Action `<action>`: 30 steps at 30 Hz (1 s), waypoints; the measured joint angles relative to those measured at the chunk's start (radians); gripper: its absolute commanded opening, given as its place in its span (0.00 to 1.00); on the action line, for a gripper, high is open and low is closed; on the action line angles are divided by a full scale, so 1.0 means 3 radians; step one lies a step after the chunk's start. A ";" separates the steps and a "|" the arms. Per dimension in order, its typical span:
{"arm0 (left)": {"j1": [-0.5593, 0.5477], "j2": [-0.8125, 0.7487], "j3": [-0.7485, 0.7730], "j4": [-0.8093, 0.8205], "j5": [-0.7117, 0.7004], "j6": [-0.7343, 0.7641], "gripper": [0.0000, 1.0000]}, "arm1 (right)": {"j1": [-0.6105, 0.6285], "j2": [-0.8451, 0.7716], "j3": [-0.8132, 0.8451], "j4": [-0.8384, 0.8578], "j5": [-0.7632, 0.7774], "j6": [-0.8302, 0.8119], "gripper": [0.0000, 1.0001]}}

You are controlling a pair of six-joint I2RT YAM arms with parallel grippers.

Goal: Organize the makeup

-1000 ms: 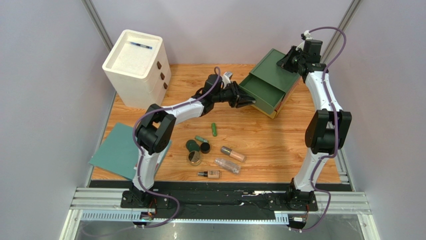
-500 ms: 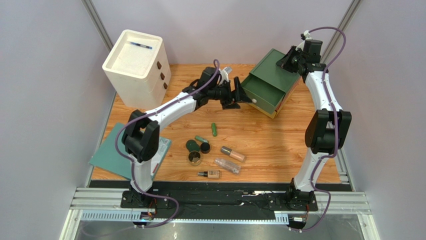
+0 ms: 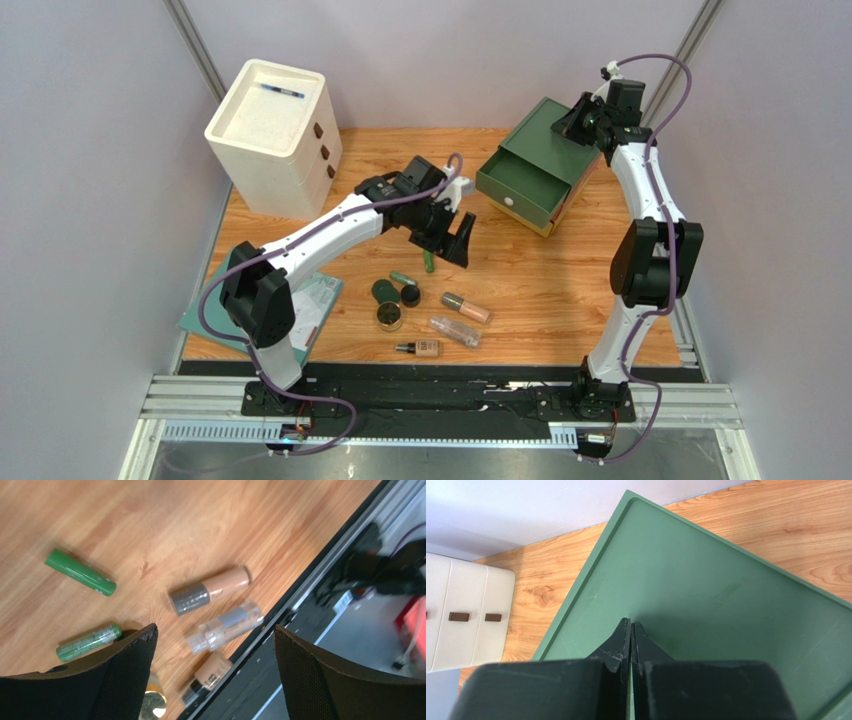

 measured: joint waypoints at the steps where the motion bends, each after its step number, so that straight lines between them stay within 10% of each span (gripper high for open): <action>1: -0.0052 0.0009 0.0000 -0.0056 -0.0023 0.0079 0.90 | -0.0003 0.0000 -0.0003 0.0004 -0.0004 0.0000 0.00; 13: -0.0782 0.0479 0.0126 -0.0534 -0.0356 0.0978 0.88 | -0.0004 -0.0010 -0.0057 0.0061 -0.0060 -0.0008 0.00; 30: -0.0996 0.1203 0.0724 -0.0520 -0.0856 0.1021 0.85 | -0.0004 -0.0033 -0.0132 0.0127 -0.0177 -0.0020 0.00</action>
